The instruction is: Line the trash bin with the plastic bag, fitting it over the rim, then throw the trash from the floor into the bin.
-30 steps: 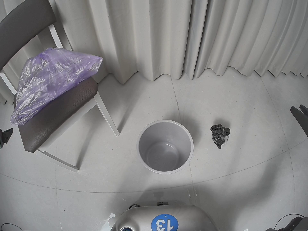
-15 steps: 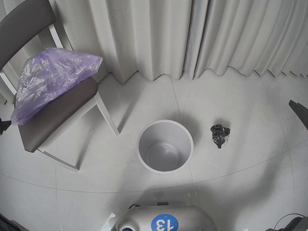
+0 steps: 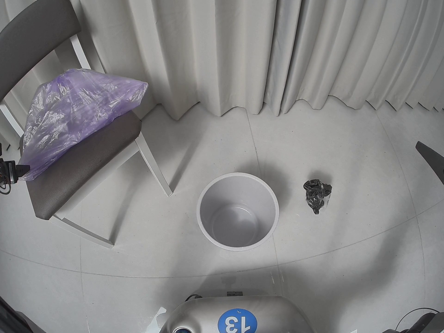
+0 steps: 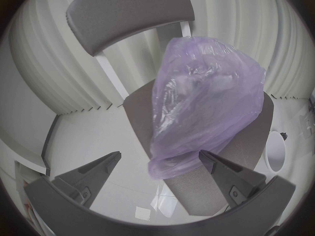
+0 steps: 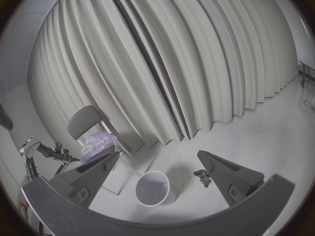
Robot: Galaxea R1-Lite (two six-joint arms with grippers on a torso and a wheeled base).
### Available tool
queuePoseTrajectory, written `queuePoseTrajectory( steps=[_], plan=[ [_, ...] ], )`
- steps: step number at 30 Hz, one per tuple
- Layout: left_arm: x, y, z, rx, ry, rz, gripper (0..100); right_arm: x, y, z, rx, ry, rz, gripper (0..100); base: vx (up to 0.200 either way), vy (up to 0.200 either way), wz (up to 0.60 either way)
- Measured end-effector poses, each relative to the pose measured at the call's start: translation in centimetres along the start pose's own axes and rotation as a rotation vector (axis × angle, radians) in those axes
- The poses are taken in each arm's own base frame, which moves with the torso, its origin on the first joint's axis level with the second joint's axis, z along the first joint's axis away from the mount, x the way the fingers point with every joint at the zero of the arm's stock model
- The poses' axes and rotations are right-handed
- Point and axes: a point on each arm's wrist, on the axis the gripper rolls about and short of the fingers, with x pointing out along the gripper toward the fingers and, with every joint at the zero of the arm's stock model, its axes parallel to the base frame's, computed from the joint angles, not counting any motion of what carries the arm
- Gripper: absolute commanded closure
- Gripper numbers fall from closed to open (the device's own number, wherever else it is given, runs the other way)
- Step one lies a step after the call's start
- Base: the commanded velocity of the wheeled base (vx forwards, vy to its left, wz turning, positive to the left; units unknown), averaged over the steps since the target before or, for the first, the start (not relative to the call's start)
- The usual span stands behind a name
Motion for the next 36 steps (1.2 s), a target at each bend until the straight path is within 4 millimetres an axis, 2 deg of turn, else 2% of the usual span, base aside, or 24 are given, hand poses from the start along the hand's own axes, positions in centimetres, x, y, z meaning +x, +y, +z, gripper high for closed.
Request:
queuePoseTrajectory(
  steps=[5, 13, 21, 22, 29, 36],
  plan=[
    [1.5, -0.8, 0.0, -0.001, 0.014, -0.013, 0, 0.0, -0.1, 0.1, -0.001, -0.007, -0.009, 0, 0.000, 0.000, 0.00],
    [3.3, -0.4, 0.3, -0.024, -0.024, -0.006, 0, 0.0, -0.1, 0.2, 0.000, -0.009, -0.014, 0, 0.000, 0.000, 0.00],
    [3.9, -0.2, 0.5, -0.055, -0.025, -0.007, 0, 0.0, -0.2, 0.1, 0.000, -0.007, -0.014, 0, 0.000, 0.000, 0.00],
    [3.9, -0.2, 0.5, -0.055, -0.026, -0.007, 100, 0.0, -0.2, 0.1, 0.000, -0.007, -0.015, 0, 0.000, 0.000, 0.00],
    [3.9, -0.2, 0.3, -0.066, -0.019, -0.013, 100, 0.0, -0.2, 0.1, 0.000, -0.003, -0.014, 0, 0.000, 0.000, 0.00],
    [2.5, -0.8, 0.1, -0.075, -0.025, -0.049, 100, 0.0, -0.2, 0.1, 0.000, -0.002, -0.016, 0, 0.000, 0.000, 0.00]
  ],
)
